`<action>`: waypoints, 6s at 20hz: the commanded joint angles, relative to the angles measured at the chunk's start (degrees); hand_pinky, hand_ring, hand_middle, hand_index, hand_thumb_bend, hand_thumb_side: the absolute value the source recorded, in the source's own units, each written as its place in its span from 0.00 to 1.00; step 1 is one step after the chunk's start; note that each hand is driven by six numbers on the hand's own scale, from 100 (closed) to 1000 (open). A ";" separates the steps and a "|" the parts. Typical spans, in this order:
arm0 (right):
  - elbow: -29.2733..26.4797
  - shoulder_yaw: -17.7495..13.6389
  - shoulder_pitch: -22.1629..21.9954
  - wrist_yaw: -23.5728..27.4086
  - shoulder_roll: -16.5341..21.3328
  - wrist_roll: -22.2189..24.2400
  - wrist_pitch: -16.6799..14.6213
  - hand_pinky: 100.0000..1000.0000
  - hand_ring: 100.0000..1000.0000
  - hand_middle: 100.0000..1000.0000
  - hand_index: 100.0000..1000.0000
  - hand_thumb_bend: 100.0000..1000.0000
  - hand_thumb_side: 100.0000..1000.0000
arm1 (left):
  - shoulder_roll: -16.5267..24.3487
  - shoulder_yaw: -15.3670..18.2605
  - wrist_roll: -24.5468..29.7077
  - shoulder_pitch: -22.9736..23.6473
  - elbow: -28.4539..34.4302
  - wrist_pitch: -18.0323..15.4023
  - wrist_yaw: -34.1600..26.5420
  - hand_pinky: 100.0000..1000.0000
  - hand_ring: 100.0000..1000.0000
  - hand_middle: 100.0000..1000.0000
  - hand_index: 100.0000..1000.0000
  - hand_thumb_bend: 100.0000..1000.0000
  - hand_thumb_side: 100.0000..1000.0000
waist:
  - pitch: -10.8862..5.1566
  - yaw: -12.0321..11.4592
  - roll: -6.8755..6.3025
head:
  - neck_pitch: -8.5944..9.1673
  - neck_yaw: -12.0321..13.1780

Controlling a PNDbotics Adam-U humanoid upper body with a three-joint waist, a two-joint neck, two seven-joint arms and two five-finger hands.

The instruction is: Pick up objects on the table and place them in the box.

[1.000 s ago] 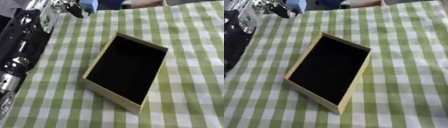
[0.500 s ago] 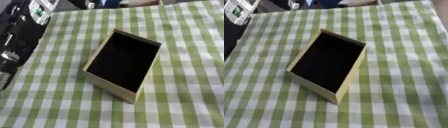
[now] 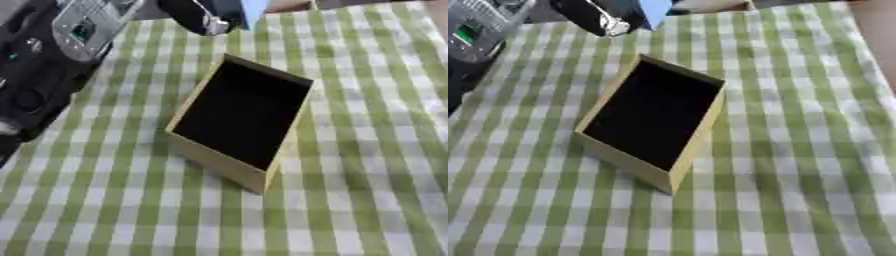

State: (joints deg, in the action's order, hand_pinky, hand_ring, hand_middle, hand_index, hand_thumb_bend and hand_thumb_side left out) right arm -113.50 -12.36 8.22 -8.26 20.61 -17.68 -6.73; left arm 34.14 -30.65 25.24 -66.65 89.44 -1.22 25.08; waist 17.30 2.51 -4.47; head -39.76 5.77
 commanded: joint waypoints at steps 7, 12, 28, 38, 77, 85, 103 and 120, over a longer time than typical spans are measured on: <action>-1.09 -0.45 0.18 0.53 1.15 -0.32 0.16 0.65 0.69 0.63 0.83 0.00 1.00 | 1.69 -3.71 3.73 2.13 11.47 -1.95 -0.16 0.50 0.38 0.30 0.40 0.06 0.00 | -1.94 0.63 0.41 | -0.45 -0.12; -1.09 -0.67 0.02 0.44 0.72 -0.81 0.05 0.65 0.69 0.63 0.83 0.00 1.00 | 0.75 -4.73 4.69 5.33 12.71 -1.61 2.08 0.50 0.38 0.30 0.40 0.07 0.00 | -1.30 0.83 0.73 | -0.18 -0.26; -1.09 -0.75 -0.14 0.00 -0.63 -1.23 0.37 0.65 0.68 0.63 0.83 0.00 1.00 | -1.66 -6.11 2.99 10.35 11.45 -5.18 11.72 0.51 0.39 0.31 0.41 0.11 0.00 | 0.94 0.74 1.10 | 0.70 -0.85; -1.09 -0.80 -0.44 -0.12 -0.78 -1.30 0.59 0.65 0.68 0.63 0.83 0.00 1.00 | 0.02 -3.82 0.02 11.47 14.11 -6.96 16.02 0.52 0.40 0.31 0.43 0.12 0.00 | 0.97 0.57 1.11 | 1.35 -1.53; -1.09 -0.70 0.11 -0.25 -1.79 -0.91 0.86 0.65 0.69 0.62 0.83 0.00 1.00 | 1.17 -0.72 3.11 15.58 7.02 -10.38 28.78 0.82 0.84 0.79 0.87 0.79 0.50 | 3.97 1.58 1.00 | 4.56 -2.77; -1.09 -0.82 0.00 -0.16 -1.80 -1.02 0.86 0.65 0.69 0.62 0.83 0.00 1.00 | 1.80 3.22 4.52 16.56 7.48 -9.92 27.94 0.83 0.86 0.80 0.88 0.88 0.56 | 3.39 1.53 0.98 | 3.13 -3.64; -1.09 -1.06 -0.39 0.00 -1.72 -1.28 1.08 0.65 0.69 0.62 0.83 0.00 1.00 | 2.63 10.31 4.70 14.54 13.08 -8.23 20.54 0.76 0.79 0.76 0.84 0.72 0.58 | 1.78 1.15 0.74 | 1.59 -4.65; -1.09 -2.38 -0.91 -0.84 -1.00 -3.40 0.33 0.65 0.69 0.62 0.83 0.00 1.00 | 6.59 26.16 -28.19 26.65 25.14 -5.34 -3.81 0.68 0.68 0.68 0.80 0.44 0.41 | 0.67 -1.00 1.44 | 1.45 -6.03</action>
